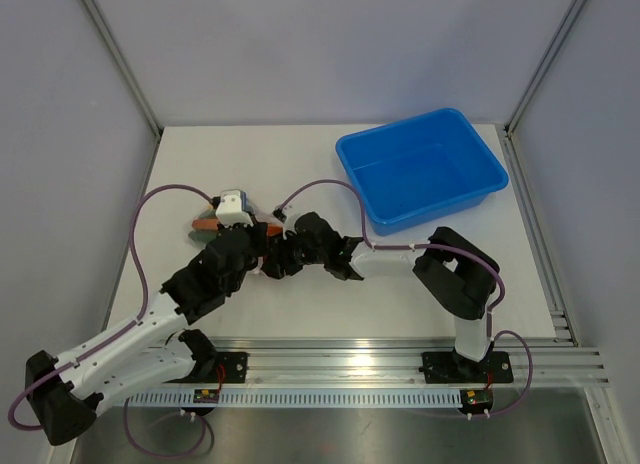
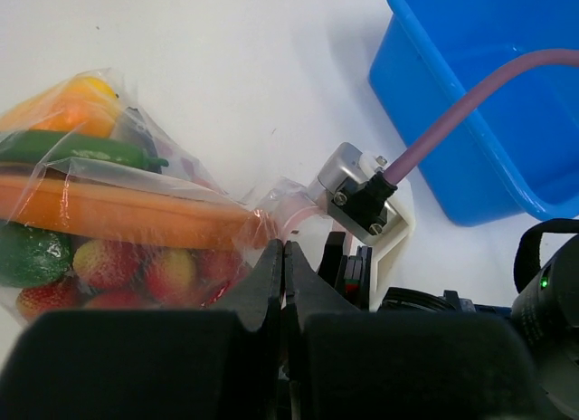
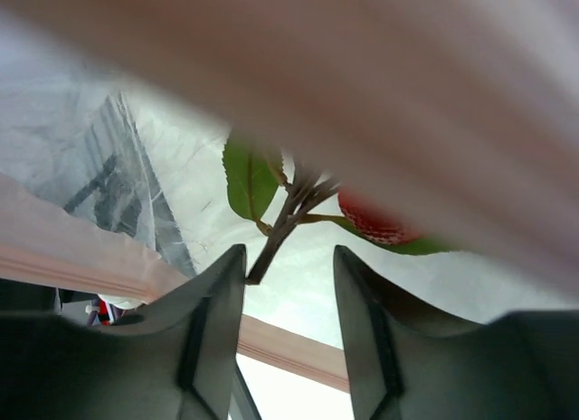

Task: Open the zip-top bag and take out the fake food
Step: Pick up the fake fruit from the zipper food storage bag.

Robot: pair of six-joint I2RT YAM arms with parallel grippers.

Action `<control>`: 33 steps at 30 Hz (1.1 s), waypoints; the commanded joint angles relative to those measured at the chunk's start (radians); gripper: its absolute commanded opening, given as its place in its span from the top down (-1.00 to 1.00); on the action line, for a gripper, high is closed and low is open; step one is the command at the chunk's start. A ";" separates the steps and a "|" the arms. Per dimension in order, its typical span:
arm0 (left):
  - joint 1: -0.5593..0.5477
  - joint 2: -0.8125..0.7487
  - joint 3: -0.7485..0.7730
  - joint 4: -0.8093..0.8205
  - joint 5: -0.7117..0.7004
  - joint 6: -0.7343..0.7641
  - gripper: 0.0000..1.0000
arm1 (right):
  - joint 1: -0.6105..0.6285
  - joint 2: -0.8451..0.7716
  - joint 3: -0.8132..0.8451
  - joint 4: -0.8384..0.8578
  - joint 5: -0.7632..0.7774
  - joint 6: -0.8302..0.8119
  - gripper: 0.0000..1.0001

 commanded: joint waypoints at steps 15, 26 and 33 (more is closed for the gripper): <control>0.002 -0.047 0.022 0.044 0.031 0.002 1.00 | 0.011 0.049 0.044 0.067 -0.199 0.065 0.21; 0.002 -0.056 0.020 0.040 0.015 -0.001 1.00 | 0.011 0.053 0.032 0.084 -0.168 0.088 0.81; 0.002 -0.027 0.023 0.046 0.029 -0.002 1.00 | 0.000 -0.021 -0.025 0.115 -0.095 0.088 1.00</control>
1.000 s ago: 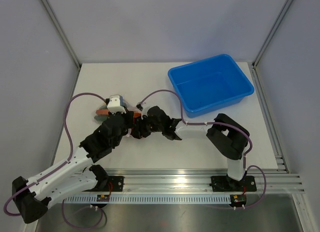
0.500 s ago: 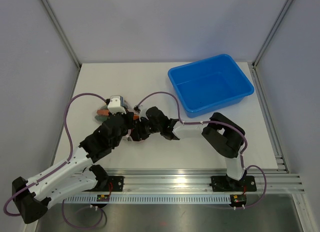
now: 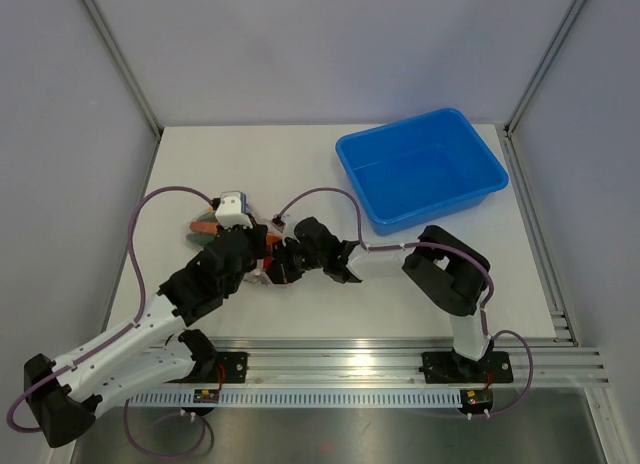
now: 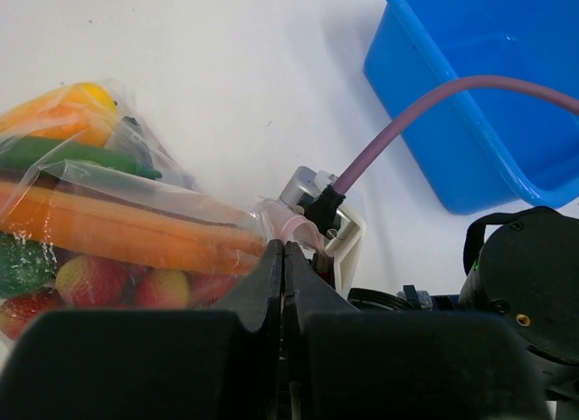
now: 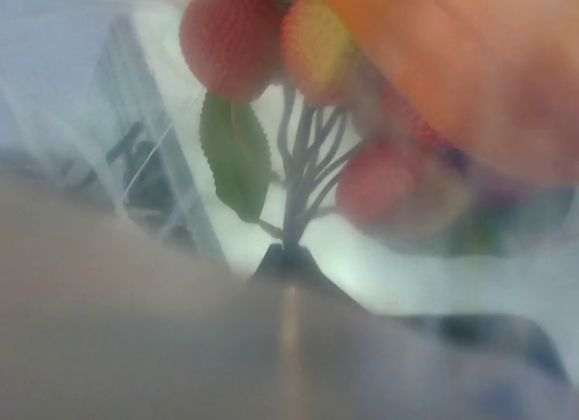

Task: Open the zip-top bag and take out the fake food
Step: Pick up the fake fruit from the zipper food storage bag.

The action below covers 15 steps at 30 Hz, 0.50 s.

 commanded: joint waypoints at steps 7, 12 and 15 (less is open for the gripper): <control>0.002 0.019 0.014 0.100 0.026 0.021 1.00 | -0.012 -0.194 -0.056 0.010 0.172 -0.085 1.00; 0.002 0.048 0.006 0.124 0.050 0.031 1.00 | -0.014 -0.284 -0.083 -0.039 0.272 -0.159 1.00; 0.002 0.053 -0.011 0.141 0.061 0.026 1.00 | -0.014 -0.301 -0.078 -0.074 0.323 -0.197 1.00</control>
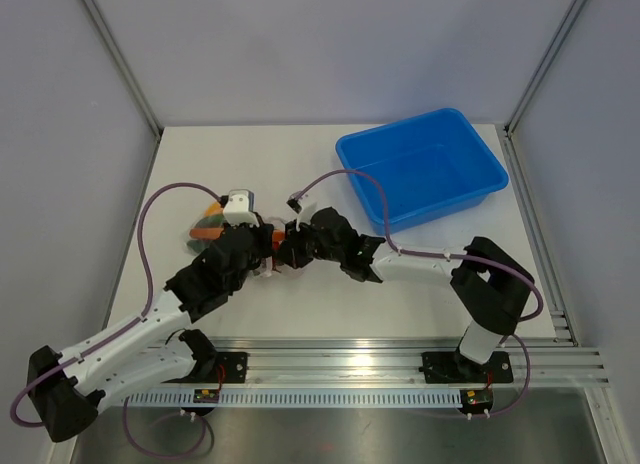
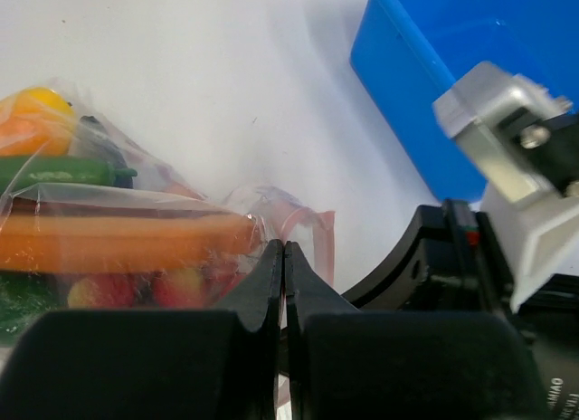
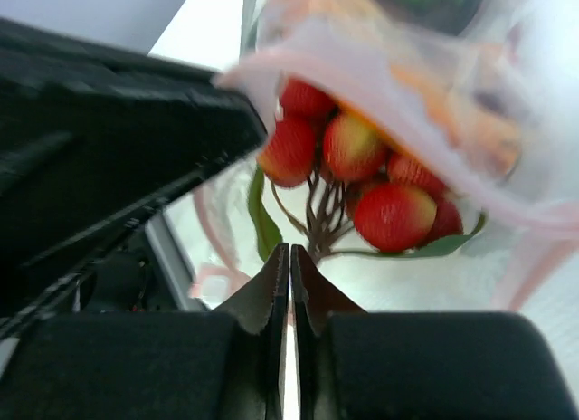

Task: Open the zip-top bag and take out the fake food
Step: Pick up the fake fruit from the zipper food storage bag.

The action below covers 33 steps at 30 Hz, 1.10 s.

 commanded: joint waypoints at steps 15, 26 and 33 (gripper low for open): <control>0.008 0.033 -0.022 0.112 -0.058 -0.010 1.00 | -0.011 -0.049 0.028 -0.115 0.090 -0.133 0.49; 0.011 0.008 -0.026 0.119 -0.018 -0.019 1.00 | -0.013 0.045 0.033 -0.056 -0.002 -0.128 0.27; 0.012 0.002 -0.024 0.118 -0.015 -0.016 1.00 | -0.010 0.063 0.045 -0.053 -0.057 -0.122 0.06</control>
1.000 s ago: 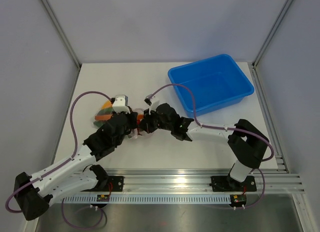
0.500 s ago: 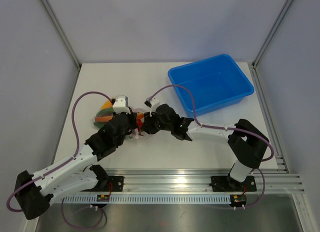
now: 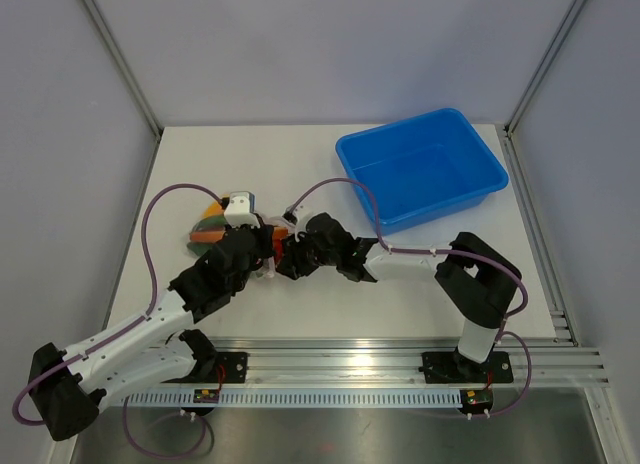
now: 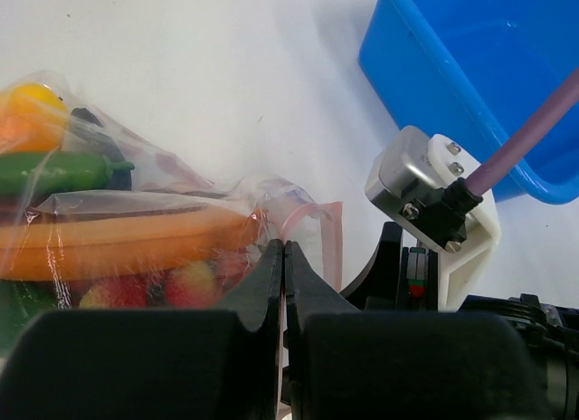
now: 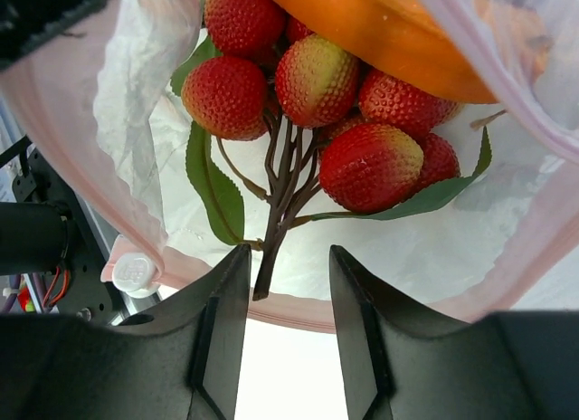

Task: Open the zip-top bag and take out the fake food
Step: Pick up the fake fruit from the zipper food storage bag.

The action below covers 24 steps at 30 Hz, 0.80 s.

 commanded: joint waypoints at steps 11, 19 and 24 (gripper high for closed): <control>0.007 -0.003 0.014 0.068 0.010 -0.018 1.00 | -0.002 0.055 0.068 0.039 -0.103 0.019 -0.02; 0.011 -0.020 0.008 0.070 0.013 -0.026 1.00 | -0.002 0.087 0.085 0.035 -0.088 0.036 0.70; 0.013 -0.002 0.008 0.064 0.007 -0.030 1.00 | -0.002 0.051 0.062 0.064 -0.065 0.044 1.00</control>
